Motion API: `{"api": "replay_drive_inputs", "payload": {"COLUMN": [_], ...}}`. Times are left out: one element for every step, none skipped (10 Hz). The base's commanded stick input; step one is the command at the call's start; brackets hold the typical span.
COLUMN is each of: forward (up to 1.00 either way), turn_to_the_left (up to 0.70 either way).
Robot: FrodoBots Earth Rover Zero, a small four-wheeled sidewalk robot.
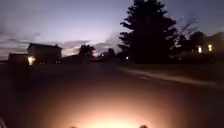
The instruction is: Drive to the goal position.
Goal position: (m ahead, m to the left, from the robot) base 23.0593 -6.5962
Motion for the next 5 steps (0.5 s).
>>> {"api": "replay_drive_inputs", "payload": {"forward": [0.7, 0.7, 0.7, 0.7, 0.7], "turn_to_the_left": [0.0, 0.0, 0.0, 0.0, 0.0]}}
